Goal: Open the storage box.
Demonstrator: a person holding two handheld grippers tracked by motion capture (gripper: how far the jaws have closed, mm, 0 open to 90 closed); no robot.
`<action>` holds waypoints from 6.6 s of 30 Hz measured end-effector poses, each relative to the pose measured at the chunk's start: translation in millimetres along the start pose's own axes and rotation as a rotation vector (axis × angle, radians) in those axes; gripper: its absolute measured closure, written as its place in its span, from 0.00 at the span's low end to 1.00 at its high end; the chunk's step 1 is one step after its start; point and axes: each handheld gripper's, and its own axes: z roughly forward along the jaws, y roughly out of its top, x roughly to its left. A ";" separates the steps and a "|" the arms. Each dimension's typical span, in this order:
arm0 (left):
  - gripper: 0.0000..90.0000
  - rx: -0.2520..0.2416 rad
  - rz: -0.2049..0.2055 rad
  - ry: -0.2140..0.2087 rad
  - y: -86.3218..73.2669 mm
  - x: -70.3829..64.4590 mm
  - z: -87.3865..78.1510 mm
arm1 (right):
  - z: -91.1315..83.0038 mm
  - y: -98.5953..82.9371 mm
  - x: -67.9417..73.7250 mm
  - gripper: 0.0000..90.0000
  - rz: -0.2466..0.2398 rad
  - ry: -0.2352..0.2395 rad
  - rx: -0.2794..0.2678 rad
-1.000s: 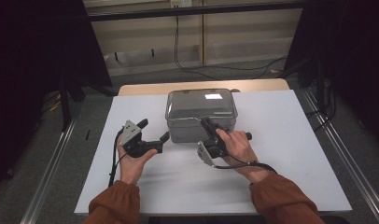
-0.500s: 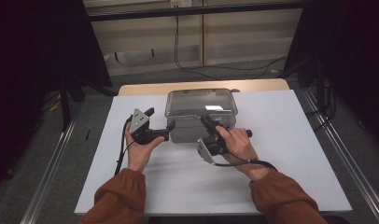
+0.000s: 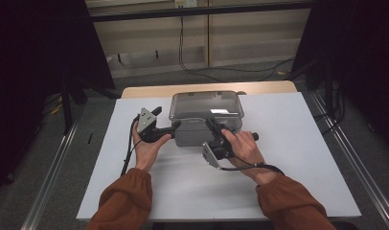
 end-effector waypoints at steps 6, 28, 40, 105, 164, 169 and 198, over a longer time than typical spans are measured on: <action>0.15 -0.028 0.037 -0.002 7.4 0.5 1.9 | -0.1 -0.5 0.1 0.92 -0.004 -0.002 -0.002; 0.36 -0.069 0.125 -0.026 14.0 -9.3 9.1 | 3.4 -16.4 -12.6 0.67 0.262 0.061 -0.024; 0.39 -0.073 0.125 -0.033 16.9 -8.7 10.0 | 9.5 -57.7 -26.5 0.44 0.719 0.129 -0.073; 0.52 -0.084 0.062 -0.025 47.4 11.9 29.7 | 49.1 -126.9 -59.3 0.53 1.188 0.193 -0.177; 0.67 -0.098 0.061 0.022 60.4 46.1 67.9 | 106.3 -158.0 -63.5 0.68 1.202 0.162 -0.122; 0.65 -0.064 0.058 0.020 57.4 52.8 73.3 | 108.6 -159.1 -64.3 0.68 1.192 0.162 -0.117; 0.73 -0.012 0.039 0.026 43.6 61.1 91.4 | 128.0 -170.3 -43.1 0.66 1.230 0.205 -0.052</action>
